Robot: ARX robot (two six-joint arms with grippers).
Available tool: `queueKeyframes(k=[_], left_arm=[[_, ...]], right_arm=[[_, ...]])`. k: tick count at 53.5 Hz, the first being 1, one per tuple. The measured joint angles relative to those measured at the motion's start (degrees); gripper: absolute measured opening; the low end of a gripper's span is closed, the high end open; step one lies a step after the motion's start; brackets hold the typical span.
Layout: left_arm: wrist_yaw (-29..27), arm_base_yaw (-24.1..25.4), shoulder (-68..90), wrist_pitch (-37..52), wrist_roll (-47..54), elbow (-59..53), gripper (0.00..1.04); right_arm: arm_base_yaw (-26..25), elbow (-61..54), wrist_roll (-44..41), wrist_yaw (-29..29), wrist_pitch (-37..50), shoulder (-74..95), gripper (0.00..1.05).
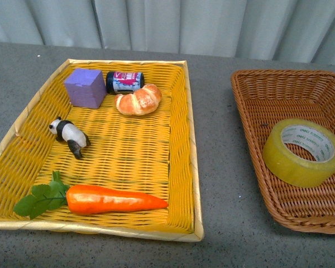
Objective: Move tape to another basket
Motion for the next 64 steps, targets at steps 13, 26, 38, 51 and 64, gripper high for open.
queueKeyframes(k=[13, 26, 38, 51, 64], left_arm=[[7.93, 6.49, -4.9, -5.25, -0.17, 0.0, 0.05], [12.48, 10.62, -6.99, -7.45, -0.02, 0.0, 0.13], [19.58, 18.43, -9.53, -9.97, -0.09, 0.02, 0.04], [30.69, 29.62, -10.95, -11.47, -0.07, 0.04, 0.04], [31.41, 30.82, -11.02, -11.47, -0.11, 0.04, 0.04]], right_arm=[[0.0, 0.0, -0.07, 0.02, -0.07, -0.11, 0.24], [0.0, 0.0, 0.0, 0.02, -0.07, -0.11, 0.38], [0.0, 0.0, -0.15, 0.04, -0.07, -0.11, 0.01], [0.0, 0.0, -0.17, 0.04, -0.07, -0.11, 0.01], [0.0, 0.0, -0.17, 0.04, -0.07, -0.11, 0.01]])
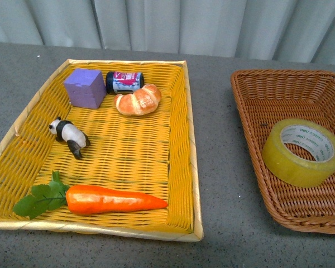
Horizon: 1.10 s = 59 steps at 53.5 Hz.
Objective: Move tape to another basket
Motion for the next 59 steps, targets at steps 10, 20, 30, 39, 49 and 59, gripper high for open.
queueKeyframes(k=[10, 20, 30, 39, 49, 59], left_arm=[[0.02, 0.07, 0.0, 0.0, 0.02, 0.0, 0.04], [0.0, 0.07, 0.0, 0.0, -0.02, 0.0, 0.08], [0.0, 0.07, 0.0, 0.0, -0.04, 0.0, 0.42], [0.0, 0.07, 0.0, 0.0, -0.04, 0.0, 0.71], [0.0, 0.07, 0.0, 0.0, 0.02, 0.0, 1.0], [0.0, 0.07, 0.0, 0.0, 0.0, 0.0, 0.98]], right_arm=[[0.0, 0.0, 0.0, 0.0, 0.0, 0.0, 0.01], [0.0, 0.0, 0.0, 0.0, 0.0, 0.0, 0.01], [0.0, 0.0, -0.04, 0.0, 0.0, 0.0, 0.1], [0.0, 0.0, -0.02, 0.0, 0.0, 0.0, 0.38], [0.0, 0.0, -0.02, 0.0, 0.0, 0.0, 0.7], [0.0, 0.0, 0.02, 0.0, 0.0, 0.0, 0.97]])
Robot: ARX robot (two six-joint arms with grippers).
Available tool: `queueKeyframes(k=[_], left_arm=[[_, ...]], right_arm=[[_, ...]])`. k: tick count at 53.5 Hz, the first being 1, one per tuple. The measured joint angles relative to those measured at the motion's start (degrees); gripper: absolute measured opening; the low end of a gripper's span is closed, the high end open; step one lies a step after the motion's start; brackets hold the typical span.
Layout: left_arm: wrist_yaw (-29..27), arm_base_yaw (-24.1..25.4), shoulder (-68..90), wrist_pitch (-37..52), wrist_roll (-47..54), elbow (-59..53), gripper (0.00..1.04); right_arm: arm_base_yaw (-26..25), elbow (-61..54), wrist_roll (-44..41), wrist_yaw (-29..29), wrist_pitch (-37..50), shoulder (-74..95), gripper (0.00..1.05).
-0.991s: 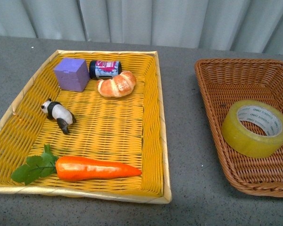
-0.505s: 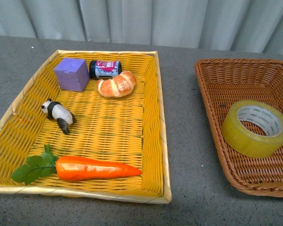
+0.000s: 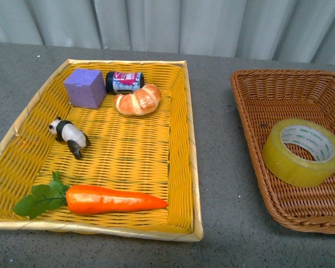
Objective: Move tape to another basket
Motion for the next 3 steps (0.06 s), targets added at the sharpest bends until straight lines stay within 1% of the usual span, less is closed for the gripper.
queueKeyframes(k=[3], left_arm=[[0.0, 0.0, 0.0, 0.0, 0.0, 0.0, 0.98]], right_arm=[[0.0, 0.0, -0.02, 0.0, 0.0, 0.0, 0.95]])
